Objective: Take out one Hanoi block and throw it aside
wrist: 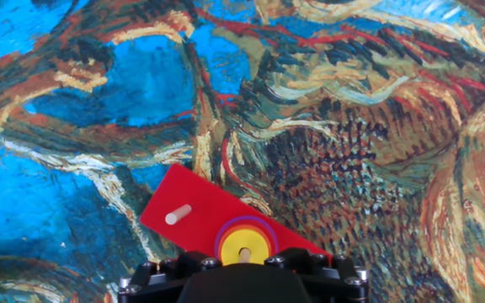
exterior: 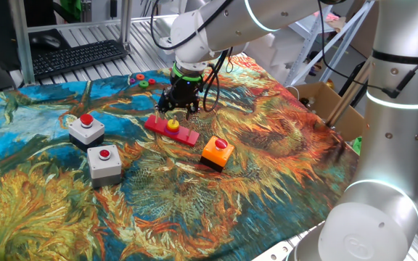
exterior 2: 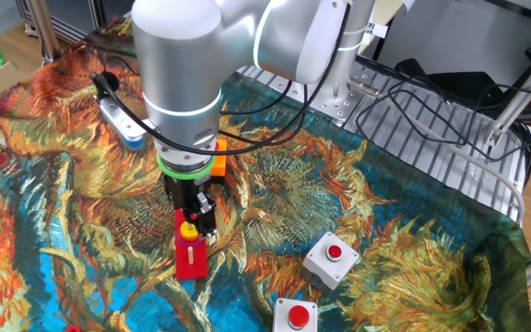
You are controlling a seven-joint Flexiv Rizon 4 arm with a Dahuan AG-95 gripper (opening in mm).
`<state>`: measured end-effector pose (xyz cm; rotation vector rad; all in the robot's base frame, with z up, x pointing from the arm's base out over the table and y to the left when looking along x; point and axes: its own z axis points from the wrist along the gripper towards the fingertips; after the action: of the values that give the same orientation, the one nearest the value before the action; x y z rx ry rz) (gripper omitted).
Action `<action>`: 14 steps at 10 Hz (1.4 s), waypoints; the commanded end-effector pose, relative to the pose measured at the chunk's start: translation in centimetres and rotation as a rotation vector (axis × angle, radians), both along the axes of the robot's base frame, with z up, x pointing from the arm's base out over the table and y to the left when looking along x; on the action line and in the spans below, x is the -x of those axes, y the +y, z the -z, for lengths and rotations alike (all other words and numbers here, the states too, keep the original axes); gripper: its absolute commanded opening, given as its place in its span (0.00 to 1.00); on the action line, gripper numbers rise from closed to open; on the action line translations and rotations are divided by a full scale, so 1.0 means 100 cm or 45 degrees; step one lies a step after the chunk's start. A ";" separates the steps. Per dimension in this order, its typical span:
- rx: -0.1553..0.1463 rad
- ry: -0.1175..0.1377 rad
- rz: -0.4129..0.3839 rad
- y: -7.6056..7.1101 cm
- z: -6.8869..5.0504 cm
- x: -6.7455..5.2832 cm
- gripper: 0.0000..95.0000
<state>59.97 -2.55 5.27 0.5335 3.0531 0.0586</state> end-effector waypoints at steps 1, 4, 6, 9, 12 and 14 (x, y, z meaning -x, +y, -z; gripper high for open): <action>-0.002 0.003 0.006 0.000 -0.001 0.000 0.80; -0.001 0.005 -0.009 0.001 -0.004 0.001 0.80; -0.022 0.019 -0.001 0.001 -0.004 0.001 0.80; -0.027 0.033 -0.003 0.001 -0.004 0.001 0.80; -0.035 0.066 -0.001 0.001 -0.004 0.001 0.80; -0.035 0.068 -0.003 0.001 -0.004 0.001 0.80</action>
<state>60.13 -2.38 5.34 0.5412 3.1109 0.0908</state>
